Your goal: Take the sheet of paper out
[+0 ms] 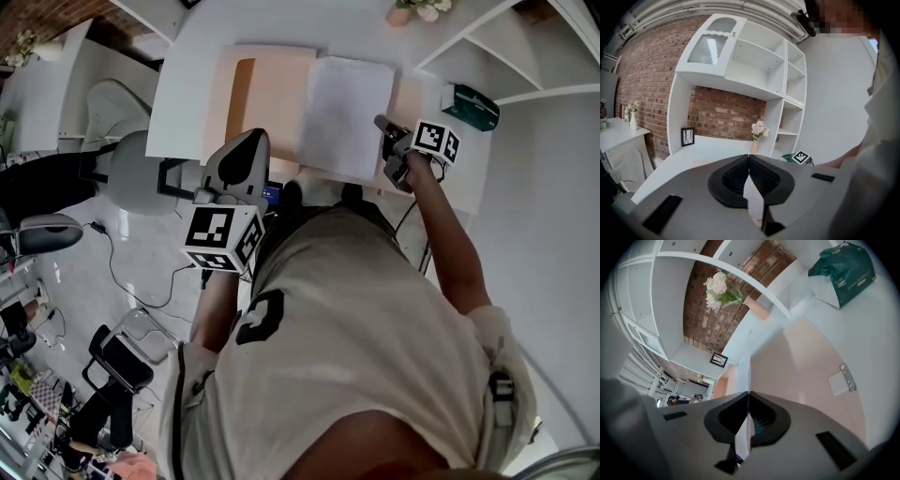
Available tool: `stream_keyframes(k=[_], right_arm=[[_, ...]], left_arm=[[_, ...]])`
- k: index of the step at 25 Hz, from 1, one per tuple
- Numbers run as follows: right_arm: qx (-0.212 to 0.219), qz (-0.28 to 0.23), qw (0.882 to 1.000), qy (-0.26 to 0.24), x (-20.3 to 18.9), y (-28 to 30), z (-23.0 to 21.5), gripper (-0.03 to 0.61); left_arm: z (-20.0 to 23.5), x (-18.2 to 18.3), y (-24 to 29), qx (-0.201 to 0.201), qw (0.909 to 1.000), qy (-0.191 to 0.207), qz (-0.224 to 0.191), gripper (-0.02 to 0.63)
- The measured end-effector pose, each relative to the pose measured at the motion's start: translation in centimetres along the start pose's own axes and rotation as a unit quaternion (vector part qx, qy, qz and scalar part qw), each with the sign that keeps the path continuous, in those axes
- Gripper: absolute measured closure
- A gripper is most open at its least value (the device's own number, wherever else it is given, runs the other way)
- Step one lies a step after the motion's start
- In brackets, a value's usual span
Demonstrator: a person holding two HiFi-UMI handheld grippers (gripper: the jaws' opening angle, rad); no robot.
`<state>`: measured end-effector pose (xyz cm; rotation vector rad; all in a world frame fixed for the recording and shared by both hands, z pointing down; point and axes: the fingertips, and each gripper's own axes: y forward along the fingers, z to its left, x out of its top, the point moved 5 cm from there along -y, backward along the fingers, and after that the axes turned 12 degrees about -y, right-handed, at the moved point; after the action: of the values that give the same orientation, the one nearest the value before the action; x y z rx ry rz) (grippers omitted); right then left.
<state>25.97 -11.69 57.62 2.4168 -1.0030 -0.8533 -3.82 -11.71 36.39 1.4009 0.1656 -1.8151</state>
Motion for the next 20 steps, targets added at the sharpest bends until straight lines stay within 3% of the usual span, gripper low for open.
stream_keyframes(k=[9, 20], right_arm=[[0.011, -0.020, 1.000, 0.001, 0.9, -1.9, -0.2, 0.552], [0.060, -0.047, 0.997, -0.010, 2.2, -3.5, 1.8, 0.552]], left_arm=[[-1.0, -0.3, 1.1, -0.008, 0.9999, 0.005, 0.007, 0.598], [-0.9, -0.7, 0.8, 0.002, 0.9999, 0.004, 0.009, 0.597]])
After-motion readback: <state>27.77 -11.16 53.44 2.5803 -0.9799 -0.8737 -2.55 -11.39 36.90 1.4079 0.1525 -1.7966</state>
